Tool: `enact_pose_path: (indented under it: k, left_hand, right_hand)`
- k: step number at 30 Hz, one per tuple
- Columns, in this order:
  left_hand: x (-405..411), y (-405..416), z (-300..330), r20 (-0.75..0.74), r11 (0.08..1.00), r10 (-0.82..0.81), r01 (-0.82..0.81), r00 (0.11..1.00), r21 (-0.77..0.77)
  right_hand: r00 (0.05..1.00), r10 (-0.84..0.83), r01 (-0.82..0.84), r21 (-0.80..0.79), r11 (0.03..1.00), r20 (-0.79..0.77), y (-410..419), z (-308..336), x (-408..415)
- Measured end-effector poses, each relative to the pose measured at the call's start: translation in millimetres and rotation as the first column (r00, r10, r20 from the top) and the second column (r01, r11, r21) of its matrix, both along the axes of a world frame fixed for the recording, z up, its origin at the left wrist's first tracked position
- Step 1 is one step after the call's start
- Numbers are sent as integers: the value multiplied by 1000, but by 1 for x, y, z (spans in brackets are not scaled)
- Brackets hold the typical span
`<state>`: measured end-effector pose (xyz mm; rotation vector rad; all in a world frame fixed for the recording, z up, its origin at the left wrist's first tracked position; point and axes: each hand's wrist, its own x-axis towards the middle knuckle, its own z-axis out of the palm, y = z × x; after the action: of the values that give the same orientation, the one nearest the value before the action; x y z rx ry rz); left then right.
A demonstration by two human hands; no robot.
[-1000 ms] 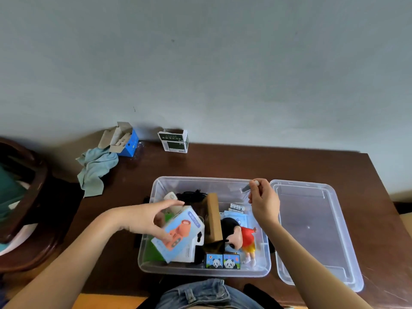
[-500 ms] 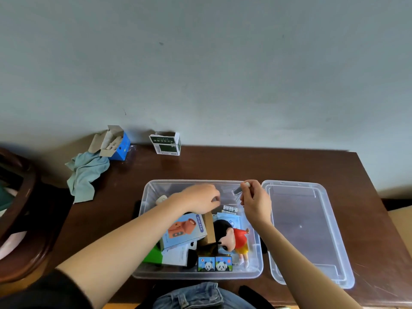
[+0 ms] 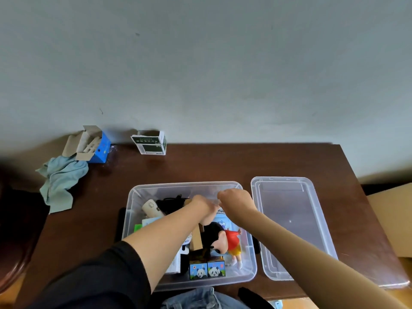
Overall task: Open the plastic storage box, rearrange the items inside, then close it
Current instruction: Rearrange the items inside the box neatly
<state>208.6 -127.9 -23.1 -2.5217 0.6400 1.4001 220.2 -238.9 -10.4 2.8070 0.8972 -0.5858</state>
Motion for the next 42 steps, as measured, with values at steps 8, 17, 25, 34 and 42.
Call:
enact_pose_path:
  k: [8, 17, 25, 34, 42]
  left_hand:
    - [-2, 22, -9, -70, 990, 86, -93, 994, -103]
    - [-7, 23, -9, -56, 960, 195, -202, 979, -192]
    - [-1, 13, -14, -120, 829, 447, -461, 886, -315]
    - [10, 9, -37, -298, 294, 865, -889, 404, -351]
    - [14, 1, -48, -398, -12, 909, -945, 126, -327]
  right_hand:
    - [965, 260, -256, -276, 926, -25, 18, -8, 16]
    - [975, 222, -216, -316, 924, -20, 23, -30, 11]
    - [995, 99, -95, -249, 964, 2, 27, -23, 6]
    - [775, -489, 602, 230, 765, -400, 10, -17, -36]
    - [-121, -356, 921, 29, -389, -927, 27, -35, -29]
